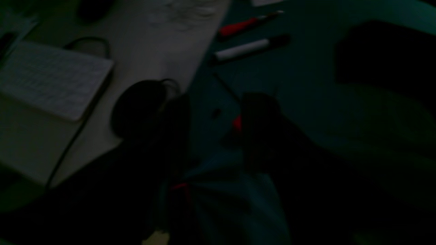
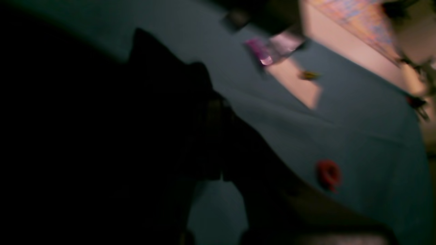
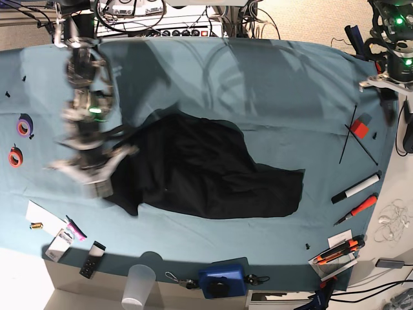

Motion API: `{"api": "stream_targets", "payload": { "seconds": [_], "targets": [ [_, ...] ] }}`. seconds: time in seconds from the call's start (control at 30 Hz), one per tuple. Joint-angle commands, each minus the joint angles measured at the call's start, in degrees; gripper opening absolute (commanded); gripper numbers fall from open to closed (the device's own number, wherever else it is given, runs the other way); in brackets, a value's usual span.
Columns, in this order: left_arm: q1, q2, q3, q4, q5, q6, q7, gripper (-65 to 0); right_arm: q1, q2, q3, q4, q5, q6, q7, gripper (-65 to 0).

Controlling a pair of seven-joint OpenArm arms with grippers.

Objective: Layout the t-shirt on the table in an organized manner, then fold the t-shirt properly
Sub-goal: 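Lower the right gripper and grasp the black shirt's edge, pulling it outward, then reach the left gripper into the shirt's middle and drag the fabric flat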

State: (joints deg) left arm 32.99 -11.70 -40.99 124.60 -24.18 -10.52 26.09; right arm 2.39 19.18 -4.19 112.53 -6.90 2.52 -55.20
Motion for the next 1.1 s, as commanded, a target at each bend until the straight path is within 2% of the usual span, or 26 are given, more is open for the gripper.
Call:
{"api": "stream_targets", "payload": {
  "seconds": [0.0, 0.07, 0.17, 0.3, 0.4, 0.5, 0.6, 0.67, 0.73, 0.8, 1.07],
  "targets": [
    [0.2, -0.5, -0.4, 0.9, -0.6, -1.0, -1.5, -39.2, 1.1, 0.8, 2.1, 2.4, -0.6, -0.7, 0.0, -65.0],
    [0.2, -0.5, -0.4, 0.9, -0.6, -3.5, -1.5, -39.2, 0.8, 0.8, 5.9, 3.8, -0.6, -0.6, -2.5, -65.0],
    [0.2, -0.5, -0.4, 0.9, -2.9, -7.1, -1.5, -39.2, -1.4, 0.8, 12.0, 4.0, -0.5, -0.2, -2.8, -65.0],
    [0.2, -0.5, -0.2, 0.9, -7.6, -14.9, -1.6, -39.2, -5.6, 0.8, 20.1, 4.0, 2.2, 2.9, -4.0, -65.0],
    [0.2, -0.7, 2.4, 0.9, -8.0, -18.0, -1.7, -39.2, -9.0, 0.8, 25.5, 4.0, 5.0, 5.5, -4.1, -65.0],
    [0.2, -0.7, 9.0, 0.9, -5.4, -18.3, -1.7, -39.2, -12.0, 0.8, 29.7, 4.0, 7.2, 7.1, -4.0, -65.0],
    [-0.8, -0.7, 18.3, 0.9, 1.9, -18.1, -1.7, -39.2, -14.3, 0.6, 32.8, 4.0, 8.1, 7.9, -3.9, -65.0],
    [-2.2, -0.7, 24.3, 0.9, 7.6, -16.9, -1.7, -39.2, -15.8, 0.7, 34.2, 4.0, 8.7, 8.2, -3.9, -65.0],
    [-3.9, -0.7, 29.4, 0.9, 11.5, -13.5, -1.7, -39.2, -17.0, 0.7, 35.0, 4.0, 9.1, 8.2, -3.9, -65.0],
    [-5.6, -0.7, 33.4, 0.9, 13.1, -10.1, -1.7, -39.2, -18.2, 0.7, 35.0, 4.0, 9.1, 8.5, -4.0, -65.0],
    [-8.6, -0.7, 47.4, 0.7, 13.7, -10.1, 0.4, -37.4, -20.7, 0.7, 35.0, 4.0, 11.5, 8.9, -4.0, -65.0]
  ]
}}
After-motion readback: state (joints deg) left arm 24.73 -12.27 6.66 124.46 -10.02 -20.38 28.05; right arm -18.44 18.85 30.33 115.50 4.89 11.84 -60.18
